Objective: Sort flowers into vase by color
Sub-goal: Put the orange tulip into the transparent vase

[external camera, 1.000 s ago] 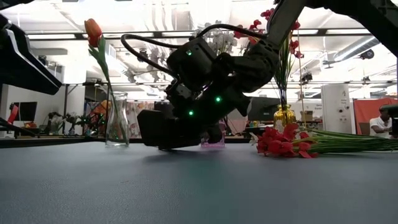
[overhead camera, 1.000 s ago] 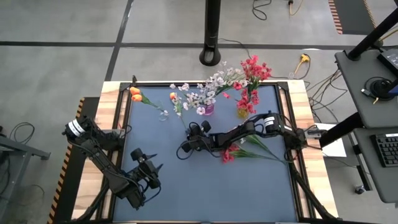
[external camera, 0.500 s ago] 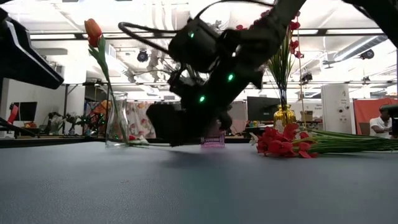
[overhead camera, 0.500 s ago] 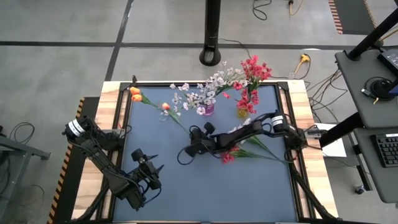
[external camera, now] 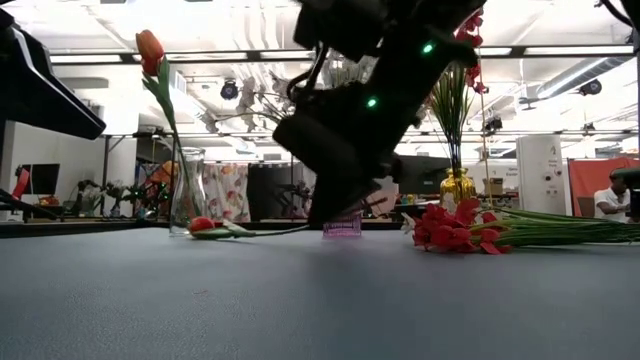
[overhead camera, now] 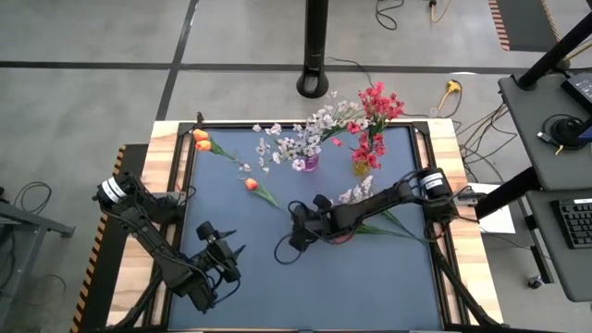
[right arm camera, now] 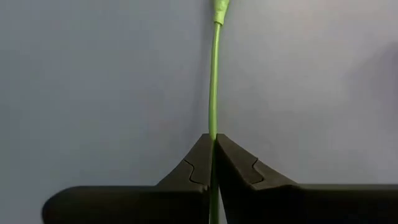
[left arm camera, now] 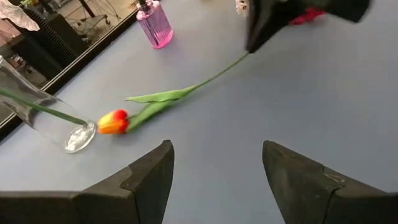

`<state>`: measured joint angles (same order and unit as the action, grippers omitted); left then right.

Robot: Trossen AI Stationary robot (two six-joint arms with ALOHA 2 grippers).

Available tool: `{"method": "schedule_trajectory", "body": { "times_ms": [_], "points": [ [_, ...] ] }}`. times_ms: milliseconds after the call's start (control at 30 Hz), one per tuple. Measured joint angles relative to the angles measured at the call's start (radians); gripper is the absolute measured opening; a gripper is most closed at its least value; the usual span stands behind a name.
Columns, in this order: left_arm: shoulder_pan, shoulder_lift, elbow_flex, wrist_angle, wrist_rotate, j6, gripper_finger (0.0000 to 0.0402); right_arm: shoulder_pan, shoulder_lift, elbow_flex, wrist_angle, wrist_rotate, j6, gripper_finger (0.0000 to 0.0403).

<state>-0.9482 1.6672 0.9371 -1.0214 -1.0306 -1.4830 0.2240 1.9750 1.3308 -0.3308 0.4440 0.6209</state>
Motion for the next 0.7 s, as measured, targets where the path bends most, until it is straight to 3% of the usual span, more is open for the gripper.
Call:
{"method": "schedule_trajectory", "body": {
  "times_ms": [300, 533, 700],
  "points": [
    [0.001, 0.000, -0.001, 0.005, -0.004, 0.000, 0.0227, 0.049, -0.003, 0.000, -0.034, -0.003, 0.033, 0.0034],
    [-0.006, 0.000, -0.001, 0.016, 0.091, 0.001, 0.0227, 0.044, -0.003, 0.000, -0.042, -0.060, 0.002, 0.0110],
    [-0.035, 0.000, 0.001, 0.051, 0.125, 0.017, 0.0227, 0.039, -0.003, -0.004, 0.035, -0.017, -0.158, 0.0162]
  ]
}}
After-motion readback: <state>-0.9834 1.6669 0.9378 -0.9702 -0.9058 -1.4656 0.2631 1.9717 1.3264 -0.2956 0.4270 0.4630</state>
